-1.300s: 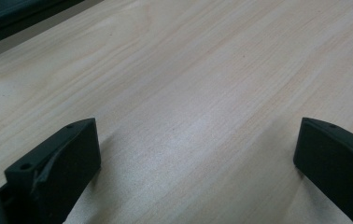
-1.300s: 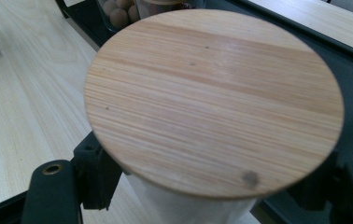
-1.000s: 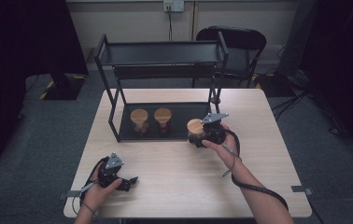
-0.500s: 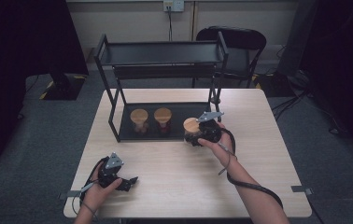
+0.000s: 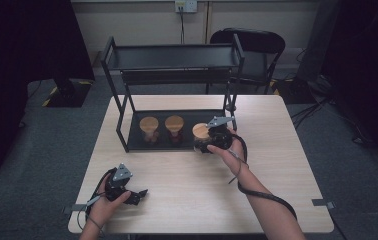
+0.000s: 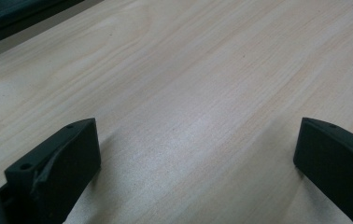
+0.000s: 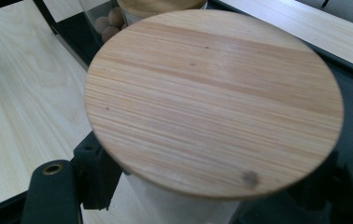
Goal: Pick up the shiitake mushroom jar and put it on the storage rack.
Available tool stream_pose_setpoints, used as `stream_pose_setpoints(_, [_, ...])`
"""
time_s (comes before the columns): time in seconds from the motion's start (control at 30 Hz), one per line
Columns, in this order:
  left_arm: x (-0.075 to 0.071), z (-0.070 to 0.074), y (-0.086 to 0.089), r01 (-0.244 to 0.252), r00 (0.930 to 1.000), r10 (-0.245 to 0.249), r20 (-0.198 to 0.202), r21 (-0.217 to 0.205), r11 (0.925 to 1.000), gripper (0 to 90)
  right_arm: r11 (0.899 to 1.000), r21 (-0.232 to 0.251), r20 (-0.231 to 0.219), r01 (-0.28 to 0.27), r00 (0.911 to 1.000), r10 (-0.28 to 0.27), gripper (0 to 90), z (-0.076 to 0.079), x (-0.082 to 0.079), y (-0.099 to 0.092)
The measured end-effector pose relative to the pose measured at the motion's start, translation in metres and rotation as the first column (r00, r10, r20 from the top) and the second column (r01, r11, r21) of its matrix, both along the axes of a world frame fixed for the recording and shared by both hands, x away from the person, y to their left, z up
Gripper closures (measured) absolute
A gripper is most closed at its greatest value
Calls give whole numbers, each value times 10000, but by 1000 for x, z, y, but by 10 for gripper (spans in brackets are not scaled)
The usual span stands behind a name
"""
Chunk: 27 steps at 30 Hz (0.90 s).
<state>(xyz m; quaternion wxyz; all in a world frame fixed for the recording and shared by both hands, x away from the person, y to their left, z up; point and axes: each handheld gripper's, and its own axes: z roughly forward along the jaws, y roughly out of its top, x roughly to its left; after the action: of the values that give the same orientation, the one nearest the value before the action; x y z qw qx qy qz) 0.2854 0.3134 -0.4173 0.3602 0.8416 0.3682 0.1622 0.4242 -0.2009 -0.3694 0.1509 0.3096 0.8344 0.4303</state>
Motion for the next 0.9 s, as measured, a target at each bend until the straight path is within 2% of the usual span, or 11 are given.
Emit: stream_pose_setpoints(0.9, [0,0,0,4,10000,-4,6,9,10000,2,9987,-182,84,466,9989,-464,254,-1,15,12])
